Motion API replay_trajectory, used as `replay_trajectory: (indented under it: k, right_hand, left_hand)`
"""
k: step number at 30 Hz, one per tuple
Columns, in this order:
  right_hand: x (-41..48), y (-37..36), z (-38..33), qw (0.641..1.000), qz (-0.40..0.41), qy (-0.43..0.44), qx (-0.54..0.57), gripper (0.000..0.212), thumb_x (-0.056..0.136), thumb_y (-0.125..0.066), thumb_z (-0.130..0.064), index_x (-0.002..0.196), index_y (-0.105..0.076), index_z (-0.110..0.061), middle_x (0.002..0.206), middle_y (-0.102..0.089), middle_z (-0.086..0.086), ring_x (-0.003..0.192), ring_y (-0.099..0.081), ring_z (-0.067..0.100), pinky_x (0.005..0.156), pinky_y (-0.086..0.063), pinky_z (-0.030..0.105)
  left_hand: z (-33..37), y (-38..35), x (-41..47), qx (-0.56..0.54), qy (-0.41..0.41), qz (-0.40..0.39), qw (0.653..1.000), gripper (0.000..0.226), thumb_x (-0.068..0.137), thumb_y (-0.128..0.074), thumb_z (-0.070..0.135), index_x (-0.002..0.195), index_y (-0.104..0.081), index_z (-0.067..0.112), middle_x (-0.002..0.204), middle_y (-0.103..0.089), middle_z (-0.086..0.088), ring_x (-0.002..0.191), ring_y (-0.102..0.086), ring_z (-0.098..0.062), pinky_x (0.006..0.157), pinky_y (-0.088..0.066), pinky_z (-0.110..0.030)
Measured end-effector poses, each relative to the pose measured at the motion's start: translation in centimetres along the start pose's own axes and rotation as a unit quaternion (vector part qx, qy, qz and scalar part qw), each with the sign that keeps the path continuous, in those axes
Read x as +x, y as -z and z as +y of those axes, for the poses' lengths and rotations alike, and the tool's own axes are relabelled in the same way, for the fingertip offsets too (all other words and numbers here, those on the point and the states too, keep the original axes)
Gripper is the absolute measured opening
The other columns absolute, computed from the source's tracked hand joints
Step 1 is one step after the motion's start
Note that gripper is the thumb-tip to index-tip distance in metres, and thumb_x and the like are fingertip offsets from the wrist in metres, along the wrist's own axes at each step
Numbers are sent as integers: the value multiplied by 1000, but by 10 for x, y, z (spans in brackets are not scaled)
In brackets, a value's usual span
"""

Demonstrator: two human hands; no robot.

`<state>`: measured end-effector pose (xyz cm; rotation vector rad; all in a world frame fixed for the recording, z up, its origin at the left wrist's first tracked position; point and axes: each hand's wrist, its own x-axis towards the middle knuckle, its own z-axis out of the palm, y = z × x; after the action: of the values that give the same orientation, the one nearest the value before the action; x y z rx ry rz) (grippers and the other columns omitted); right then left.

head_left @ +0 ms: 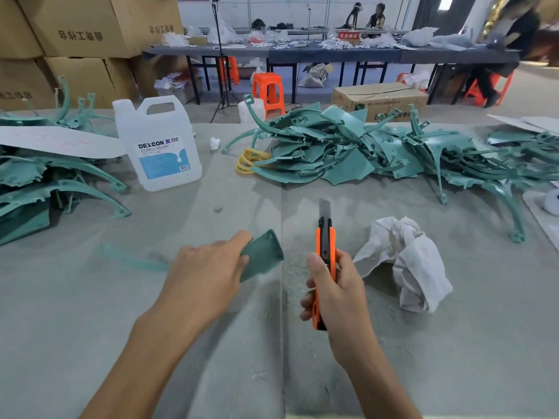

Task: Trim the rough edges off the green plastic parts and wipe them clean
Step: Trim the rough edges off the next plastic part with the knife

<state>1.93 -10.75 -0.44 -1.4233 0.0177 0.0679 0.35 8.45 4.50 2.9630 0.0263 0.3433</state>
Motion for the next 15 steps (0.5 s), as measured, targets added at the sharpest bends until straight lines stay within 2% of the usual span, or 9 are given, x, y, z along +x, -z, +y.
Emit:
replay_trajectory:
  k: [2,4,5,7,9,11,12,14,15]
  right_hand:
    - [2,8,3,999,21,22,-17,9,99,-64,-37,106,-59,-36,79,-63,-10,61,-65,18,48,-53,30]
    - [3,13,4,999,34,20,-17,14,96,-68,-40,106,-58,-39,88,-65,-11,67,-70,19,47,-52,29]
    - [4,16,5,999,35,8,-9,17,95,-69,-42,107,-58,-40,90,-65,-10,68,-71,20,47,-51,28]
    - [5,19,6,999,29,-28,1,25,91,-72,-45,110,-58,-38,91,-67,-11,70,-72,22,47,-49,29]
    - [3,19,8,998,7,-64,7,27,88,-76,-45,109,-60,-37,86,-68,-9,66,-68,19,45,-46,30]
    - [0,16,11,995,-30,-89,30,30,83,-81,-45,105,-62,-36,76,-60,-3,55,-57,15,42,-41,28]
    - [-3,14,12,993,-50,-95,41,36,79,-85,-46,105,-63,-35,73,-57,-3,52,-54,14,41,-41,27]
    - [-7,7,13,992,-64,-96,56,50,72,-89,-43,110,-60,-29,76,-63,-2,58,-62,14,43,-44,27]
    - [-8,4,13,991,-59,-96,66,56,69,-92,-41,112,-59,-27,78,-66,-3,63,-66,12,43,-43,26]
  left_hand:
    - [4,3,-2,5,-35,68,997,5,100,-48,31,100,-46,35,88,-60,11,90,-57,-19,82,-33,-39]
    - [8,1,-5,-25,-51,112,992,17,93,-65,22,99,-64,38,107,-63,13,107,-54,-22,89,-30,-41]
    - [7,-2,-7,-54,-48,123,990,25,87,-72,15,96,-69,39,117,-62,8,112,-51,-26,91,-31,-44]
    - [4,-9,-9,-127,-35,133,982,46,76,-76,-2,92,-70,40,130,-53,2,114,-45,-31,95,-34,-45]
    - [3,-15,-12,-214,-28,137,967,59,70,-73,-12,96,-67,42,126,-45,11,109,-45,-22,94,-40,-38]
    - [6,-18,-14,-321,-37,118,939,59,73,-67,-9,100,-66,44,115,-49,21,104,-53,-8,88,-47,-27]
    - [9,-19,-16,-375,-45,109,919,57,73,-63,-5,101,-67,44,112,-56,21,103,-59,-7,85,-50,-25]
    - [16,-20,-20,-490,-34,90,866,57,77,-58,2,112,-68,45,118,-66,17,109,-65,-8,86,-53,-23]
    - [19,-23,-23,-551,-13,76,831,55,83,-58,8,121,-65,47,125,-66,19,116,-63,-5,89,-53,-21]
